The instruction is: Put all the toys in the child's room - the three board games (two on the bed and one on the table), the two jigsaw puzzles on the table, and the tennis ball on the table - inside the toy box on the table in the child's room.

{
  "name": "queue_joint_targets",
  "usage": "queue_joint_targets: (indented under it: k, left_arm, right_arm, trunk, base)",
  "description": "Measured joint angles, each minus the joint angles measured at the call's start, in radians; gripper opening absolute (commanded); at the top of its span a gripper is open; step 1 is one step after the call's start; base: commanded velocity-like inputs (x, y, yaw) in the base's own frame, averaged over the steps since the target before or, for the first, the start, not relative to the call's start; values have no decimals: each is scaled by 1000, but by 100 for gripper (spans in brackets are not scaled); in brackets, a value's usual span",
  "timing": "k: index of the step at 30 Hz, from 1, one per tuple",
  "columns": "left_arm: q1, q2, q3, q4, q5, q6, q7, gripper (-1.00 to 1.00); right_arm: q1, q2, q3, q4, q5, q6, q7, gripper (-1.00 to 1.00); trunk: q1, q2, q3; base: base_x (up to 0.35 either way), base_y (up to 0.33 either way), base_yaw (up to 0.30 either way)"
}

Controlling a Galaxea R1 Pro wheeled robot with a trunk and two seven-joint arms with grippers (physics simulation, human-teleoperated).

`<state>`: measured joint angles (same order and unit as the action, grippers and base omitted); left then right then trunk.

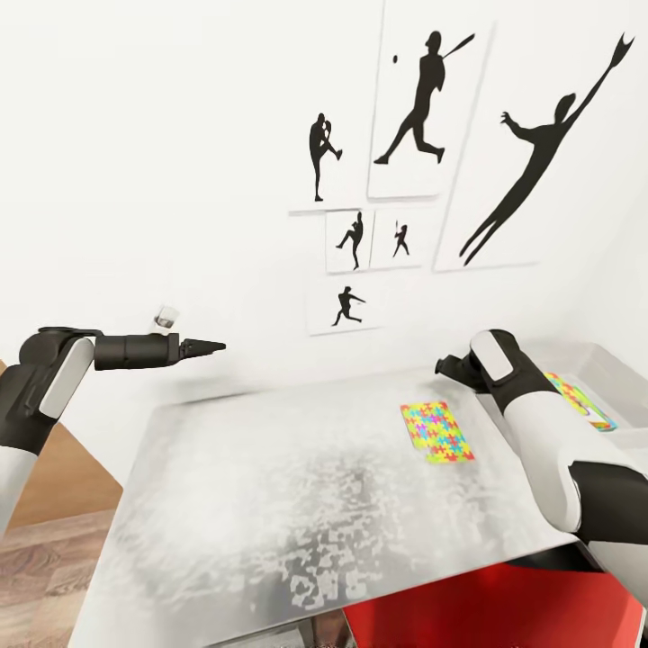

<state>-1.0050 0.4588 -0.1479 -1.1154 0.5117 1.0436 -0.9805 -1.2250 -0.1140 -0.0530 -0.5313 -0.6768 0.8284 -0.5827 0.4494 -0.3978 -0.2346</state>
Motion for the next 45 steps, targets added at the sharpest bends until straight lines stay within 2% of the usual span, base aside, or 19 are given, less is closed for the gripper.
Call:
queue_joint_targets:
  k: [11,20,32,45]
  left_arm:
    - [0,4,1,-17,7,0,-1,100]
    - [0,15,1,-83,12,0,-8,100]
    - [0,20,2,-192,7,-1,-128,100]
    - [0,19,1,-220,8,-1,-153,100]
  right_arm:
    - [-11,2,0,0,0,0,0,100]
    - [-23,5,0,-1,0,1,0,100]
    - [-45,3,0,-1,0,2,0,100]
    - [-76,1,0,-1,-1,5,0,100]
  trunk:
    - [0,0,-18]
    - [0,0,-33]
    - [0,0,-53]
    - [0,0,-74]
  base:
    - [0,0,0]
    - [0,0,0]
    - [0,0,0]
    - [0,0,0]
